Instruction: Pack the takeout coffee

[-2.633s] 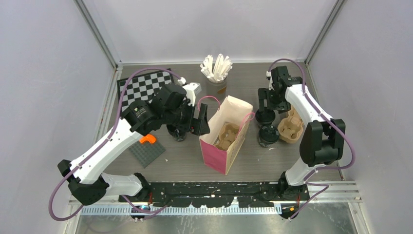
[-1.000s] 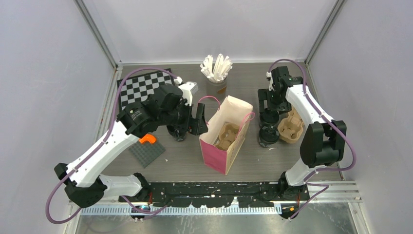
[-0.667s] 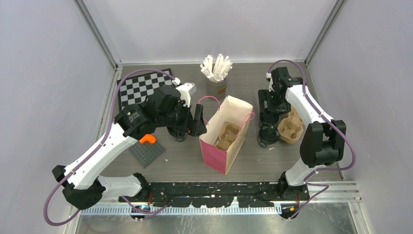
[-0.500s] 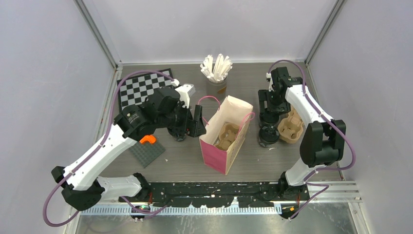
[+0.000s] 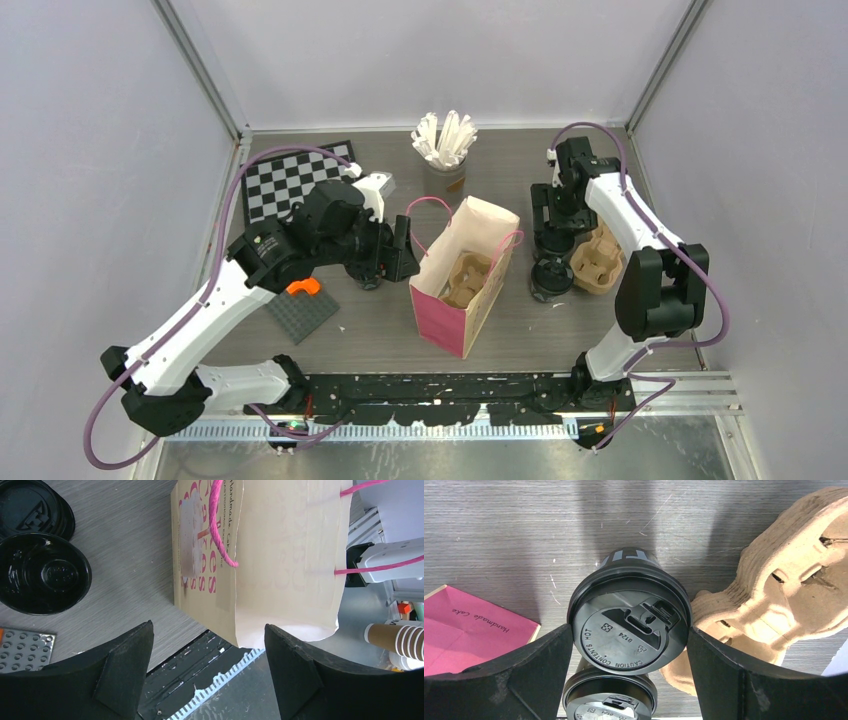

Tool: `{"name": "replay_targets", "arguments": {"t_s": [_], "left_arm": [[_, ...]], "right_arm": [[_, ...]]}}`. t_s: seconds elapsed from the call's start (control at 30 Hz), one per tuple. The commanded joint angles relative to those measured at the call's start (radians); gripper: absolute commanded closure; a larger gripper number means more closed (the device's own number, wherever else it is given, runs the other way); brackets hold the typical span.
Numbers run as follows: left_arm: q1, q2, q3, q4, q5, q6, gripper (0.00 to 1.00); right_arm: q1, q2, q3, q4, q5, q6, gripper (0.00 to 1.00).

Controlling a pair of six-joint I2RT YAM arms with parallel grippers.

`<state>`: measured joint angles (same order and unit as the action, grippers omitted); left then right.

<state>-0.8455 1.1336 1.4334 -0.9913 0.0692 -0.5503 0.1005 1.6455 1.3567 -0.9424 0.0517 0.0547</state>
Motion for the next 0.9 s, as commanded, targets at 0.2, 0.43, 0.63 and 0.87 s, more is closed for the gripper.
{"name": "replay_targets", "arguments": {"t_s": [0.2, 0.43, 0.63, 0.87], "left_arm": [[0.0, -0.024, 0.011, 0.021, -0.041, -0.003, 0.17], [0.0, -0.019, 0.012, 0.008, -0.046, 0.004, 0.2], [0.0, -0.003, 0.009, 0.004, -0.037, 0.015, 0.24], [0.0, 0.011, 0.026, 0.028, -0.032, 0.017, 0.2]], "right_arm": [[-0.005, 0.005, 0.023, 0.005, 0.043, 0.003, 0.16], [-0.004, -0.016, 0.095, -0.029, 0.014, 0.036, 0.23], [-0.005, -0.071, 0.177, -0.08, 0.028, 0.095, 0.23], [-0.005, -0.13, 0.349, -0.189, 0.04, 0.138, 0.23]]}}
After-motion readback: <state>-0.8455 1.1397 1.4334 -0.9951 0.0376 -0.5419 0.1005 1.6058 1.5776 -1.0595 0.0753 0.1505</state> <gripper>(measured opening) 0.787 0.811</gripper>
